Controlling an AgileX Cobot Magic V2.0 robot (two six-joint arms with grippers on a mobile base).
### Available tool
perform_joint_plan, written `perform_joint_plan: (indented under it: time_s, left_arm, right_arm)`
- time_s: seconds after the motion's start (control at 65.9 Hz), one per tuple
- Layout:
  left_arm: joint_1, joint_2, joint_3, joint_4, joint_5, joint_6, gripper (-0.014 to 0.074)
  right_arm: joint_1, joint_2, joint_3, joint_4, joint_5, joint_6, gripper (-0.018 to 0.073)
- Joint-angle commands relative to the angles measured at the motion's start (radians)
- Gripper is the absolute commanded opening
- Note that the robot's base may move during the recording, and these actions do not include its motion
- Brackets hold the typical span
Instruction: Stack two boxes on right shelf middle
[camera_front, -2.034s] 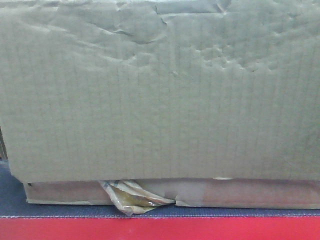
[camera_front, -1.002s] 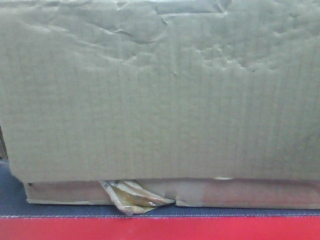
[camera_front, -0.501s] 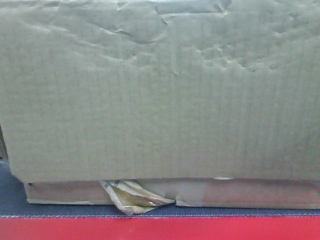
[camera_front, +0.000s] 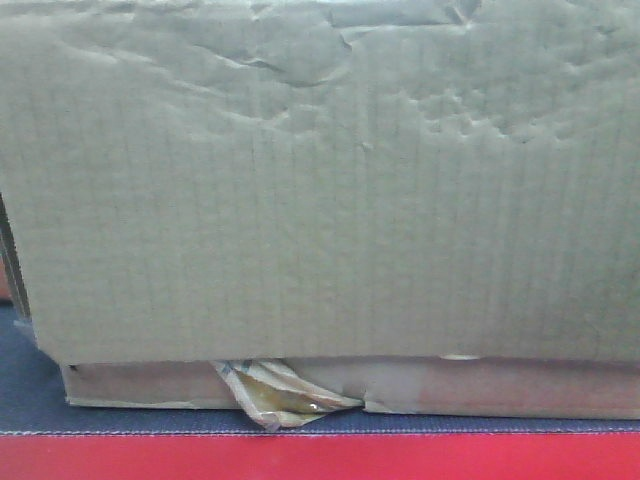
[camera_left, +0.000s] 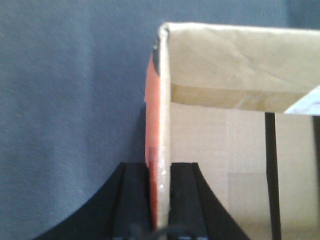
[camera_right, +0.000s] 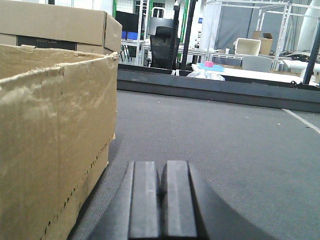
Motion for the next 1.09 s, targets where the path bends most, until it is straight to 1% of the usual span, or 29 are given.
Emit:
perform_joint_plan:
  time_s: [0.0, 0.137, 0.228, 0.304, 0.364, 0.379, 0.44, 0.486, 0.516, 0.546, 0.577, 0.592, 0.607, 0.622, 0.638, 0.653, 0.668, 0.683, 0.698, 0.713, 0.789, 0.805, 0.85, 0.865, 0.88, 0.911, 0.987, 1.078]
  left_arm:
    - [0.036, -0.029, -0.073, 0.008, -0.017, -0.083, -0.0111]
    - [0.095, -0.051, -0.223, 0.019, 0.031, -0.174, -0.0111]
    - [0.106, -0.059, -0.364, 0.021, 0.097, -0.224, -0.0111]
    - [0.083, -0.063, -0.484, 0.018, 0.180, -0.265, -0.0111]
    - [0.043, -0.063, -0.573, 0.030, 0.242, -0.306, -0.0111]
    - [0.030, -0.063, -0.594, 0.035, 0.242, -0.319, -0.0111]
    - [-0.032, -0.063, -0.688, 0.074, 0.242, -0.380, -0.0111]
    - [-0.102, -0.063, -0.748, 0.112, 0.242, -0.433, -0.0111]
    - [-0.147, -0.063, -0.790, 0.152, 0.242, -0.469, -0.0111]
    - [-0.196, -0.063, -0.821, 0.189, 0.242, -0.518, -0.0111]
    - [-0.260, -0.063, -0.843, 0.228, 0.242, -0.555, -0.0111]
    - [-0.300, -0.063, -0.857, 0.256, 0.242, -0.582, -0.0111]
    - [-0.327, -0.063, -0.868, 0.286, 0.242, -0.607, -0.0111]
    - [-0.354, -0.063, -0.871, 0.296, 0.242, -0.616, -0.0111]
    - [-0.394, -0.063, -0.875, 0.325, 0.242, -0.643, -0.0111]
    - [-0.421, -0.063, -0.877, 0.344, 0.242, -0.661, -0.0111]
    - [-0.434, -0.063, -0.877, 0.362, 0.242, -0.671, -0.0111]
    - [-0.473, -0.063, -0.877, 0.389, 0.242, -0.697, -0.0111]
    - [-0.499, -0.063, -0.875, 0.405, 0.242, -0.714, -0.0111]
    - [-0.523, -0.061, -0.872, 0.420, 0.242, -0.738, -0.0111]
    - [-0.636, -0.054, -0.851, 0.484, 0.242, -0.809, -0.0111]
    - [-0.667, -0.051, -0.845, 0.493, 0.242, -0.819, -0.0111]
    - [-0.723, -0.042, -0.820, 0.526, 0.242, -0.840, -0.0111]
    - [-0.731, -0.036, -0.816, 0.530, 0.242, -0.848, -0.0111]
    - [-0.756, -0.032, -0.808, 0.539, 0.242, -0.856, -0.0111]
    - [-0.785, -0.024, -0.793, 0.551, 0.242, -0.875, -0.0111]
    - [-0.851, 0.000, -0.745, 0.566, 0.242, -0.921, -0.0111]
    - [-0.908, 0.027, -0.686, 0.585, 0.242, -0.953, -0.0111]
  right_arm:
    - [-0.003, -0.004, -0.001, 0.002, -0.017, -0.001, -0.0165]
    - [-0.003, -0.004, -0.001, 0.002, -0.017, -0.001, -0.0165]
    - [-0.003, -0.004, -0.001, 0.002, -0.017, -0.001, -0.0165]
    - [-0.003, -0.004, -0.001, 0.002, -0.017, -0.001, -0.0165]
    - [-0.003, -0.004, -0.001, 0.002, -0.017, -0.001, -0.0165]
    - [-0.003, -0.004, -0.001, 0.002, -0.017, -0.001, -0.0165]
    - [-0.003, -0.004, -0.001, 0.002, -0.017, -0.001, -0.0165]
    - [-0.003, -0.004, -0.001, 0.002, -0.017, -0.001, -0.0165]
    - [-0.003, -0.004, -0.001, 0.002, -0.017, -0.001, -0.0165]
    - [-0.003, -0.004, -0.001, 0.002, -0.017, -0.001, -0.0165]
    - [-0.003, -0.004, -0.001, 0.002, -0.017, -0.001, -0.0165]
    - [-0.003, -0.004, -0.001, 0.002, -0.017, -0.001, -0.0165]
    - [-0.003, -0.004, -0.001, 0.002, -0.017, -0.001, -0.0165]
    - [-0.003, -0.004, -0.001, 0.002, -0.017, -0.001, -0.0165]
    - [-0.003, -0.004, -0.001, 0.002, -0.017, -0.001, -0.0165]
    - [-0.003, -0.004, -0.001, 0.002, -0.017, -0.001, -0.0165]
    - [-0.003, -0.004, -0.001, 0.002, -0.017, -0.001, -0.0165]
    - [-0.003, -0.004, -0.001, 0.002, -0.017, -0.001, -0.0165]
    - [-0.003, -0.004, -0.001, 0.002, -0.017, -0.001, -0.0165]
    - [-0.003, -0.004, -0.001, 0.002, -0.017, -0.001, -0.0165]
    - [-0.003, -0.004, -0.001, 0.002, -0.017, -0.001, -0.0165]
    - [-0.003, -0.004, -0.001, 0.002, -0.017, -0.001, -0.0165]
    - [-0.003, -0.004, -0.001, 0.002, -0.017, -0.001, -0.0165]
    - [-0.003, -0.004, -0.001, 0.002, -0.017, -0.001, -0.0165]
    - [-0.003, -0.004, -0.001, 0.002, -0.017, -0.001, -0.0165]
    - [-0.003, -0.004, -0.001, 0.002, -0.017, -0.001, -0.0165]
    - [-0.003, -0.004, -0.001, 0.002, -0.017, -0.001, -0.0165]
    - [-0.003, -0.004, -0.001, 0.002, -0.017, -0.001, -0.0165]
